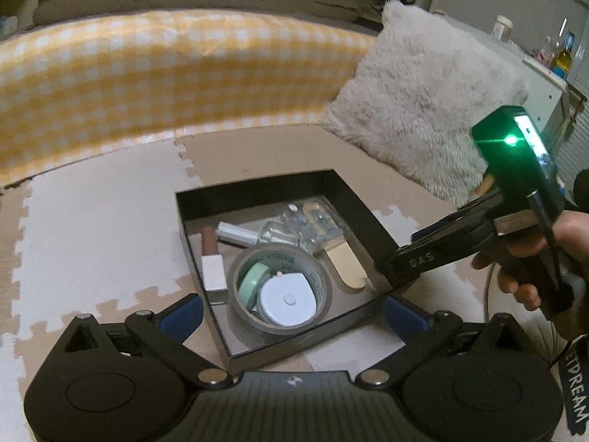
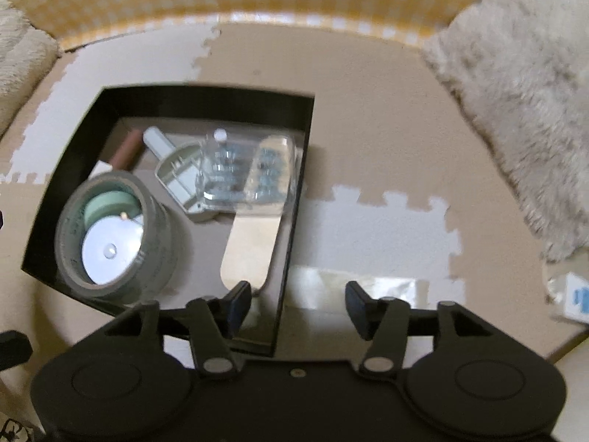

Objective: Organize rigid objects

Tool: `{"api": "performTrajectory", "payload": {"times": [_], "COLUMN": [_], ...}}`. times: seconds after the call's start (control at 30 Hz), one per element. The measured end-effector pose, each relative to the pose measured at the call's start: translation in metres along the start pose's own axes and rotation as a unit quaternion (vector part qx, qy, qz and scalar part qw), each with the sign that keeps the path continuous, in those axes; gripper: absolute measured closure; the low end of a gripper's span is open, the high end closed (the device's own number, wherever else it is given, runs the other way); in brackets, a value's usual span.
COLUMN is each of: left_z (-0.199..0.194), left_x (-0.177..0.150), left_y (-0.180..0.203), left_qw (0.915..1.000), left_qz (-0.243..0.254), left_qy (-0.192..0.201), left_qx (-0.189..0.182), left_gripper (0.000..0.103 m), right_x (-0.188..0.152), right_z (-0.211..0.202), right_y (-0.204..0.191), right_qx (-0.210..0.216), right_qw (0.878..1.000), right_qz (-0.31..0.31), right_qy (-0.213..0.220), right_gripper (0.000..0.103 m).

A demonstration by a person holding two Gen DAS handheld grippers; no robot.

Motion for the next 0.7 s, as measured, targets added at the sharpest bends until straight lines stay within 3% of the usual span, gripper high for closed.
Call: {"api": "performTrajectory", "payload": {"times": [0.3,0.5,0.7], "left_z": [-0.039,-0.076,-0.118], "left_x": [0.006,0.011,0.011], "left_y": [-0.007,-0.004,0.002], "left_qw": [0.9988,0.9965,0.9909], "left_qz": [-0.027,-0.036,-0.04], "left_qy": [0.036,0.063,0.091], "left_qx": [0.021,0.043,0.091], "left_gripper": [0.0,0.0,0.0], "right_x": [0.007,-0.005,-0.027], "right_z": [-0.071,-0.128,-0.172], "right_y": [-0.001,-0.002,-0.002], "right_qx": [0.009,0.027,0.057], "right_qw": [0.996,0.988,0.977], "right_qz": [0.024,0.044,0.082], "right_qy": [0.081,0.145,0.189], "right_gripper": [0.033,0.019,0.011]}}
Point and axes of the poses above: each gripper's, at about its wrist camera, not at the fingertips, and z roughly the way its jaws point, y to its right, x to its top, the point moved 2 cm from there along z, roughly the way its jaws point, and after that the axes turned 12 degrees about z, right-handed, at the moved point
